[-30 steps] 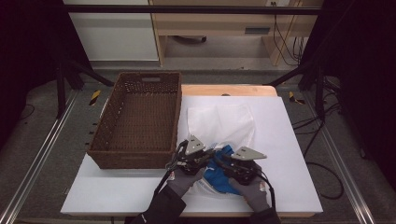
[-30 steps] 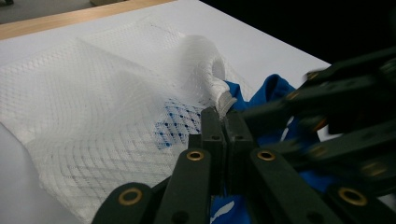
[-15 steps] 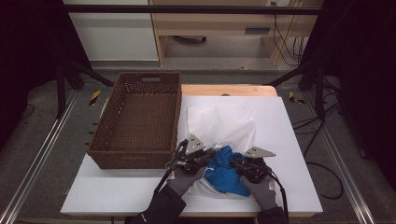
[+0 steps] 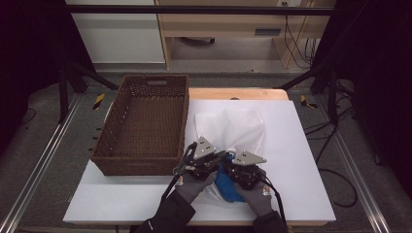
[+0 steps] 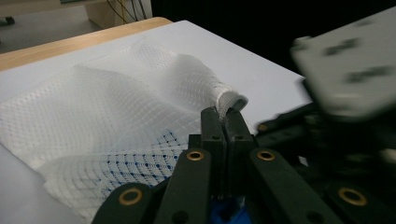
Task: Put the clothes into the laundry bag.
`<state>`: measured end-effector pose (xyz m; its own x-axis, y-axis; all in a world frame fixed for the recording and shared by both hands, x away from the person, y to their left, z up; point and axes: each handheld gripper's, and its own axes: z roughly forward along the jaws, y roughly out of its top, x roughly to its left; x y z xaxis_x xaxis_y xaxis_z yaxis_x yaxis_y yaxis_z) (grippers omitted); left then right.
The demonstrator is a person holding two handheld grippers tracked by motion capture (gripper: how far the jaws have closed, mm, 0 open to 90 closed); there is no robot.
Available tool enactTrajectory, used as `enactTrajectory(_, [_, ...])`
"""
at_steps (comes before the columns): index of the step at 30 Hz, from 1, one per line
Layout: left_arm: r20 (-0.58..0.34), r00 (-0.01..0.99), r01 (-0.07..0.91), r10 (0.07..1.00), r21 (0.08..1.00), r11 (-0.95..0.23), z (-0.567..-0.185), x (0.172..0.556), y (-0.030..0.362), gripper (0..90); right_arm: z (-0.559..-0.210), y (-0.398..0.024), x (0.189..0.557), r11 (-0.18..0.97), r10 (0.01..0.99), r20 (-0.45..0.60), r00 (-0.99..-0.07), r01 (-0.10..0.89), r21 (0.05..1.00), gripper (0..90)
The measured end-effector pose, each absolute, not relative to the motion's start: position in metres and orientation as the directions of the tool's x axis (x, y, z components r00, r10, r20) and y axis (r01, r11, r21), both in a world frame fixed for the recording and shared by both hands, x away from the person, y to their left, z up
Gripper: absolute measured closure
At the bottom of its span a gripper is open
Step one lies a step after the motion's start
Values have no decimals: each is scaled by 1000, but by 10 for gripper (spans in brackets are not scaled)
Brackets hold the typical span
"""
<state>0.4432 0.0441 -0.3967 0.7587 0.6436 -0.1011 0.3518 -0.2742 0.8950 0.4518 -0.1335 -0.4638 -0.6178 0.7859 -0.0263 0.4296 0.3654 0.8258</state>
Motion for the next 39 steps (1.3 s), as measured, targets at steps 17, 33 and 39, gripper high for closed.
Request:
enactTrajectory(17, [-123,743,384,658,883,-269,-412,447,52,886,-446,-179,409,273,771,63,-634,418,866,399])
enactTrajectory(33, [-115,758,365,642,891,-271,-407,440,53,887,-457,-128,438,321,783,28,-621,442,838,838])
enactTrajectory(39, [-114,759,375,641,881,-287,-413,439,55,887,-475,-128,470,285,873,-17,-487,482,829,787])
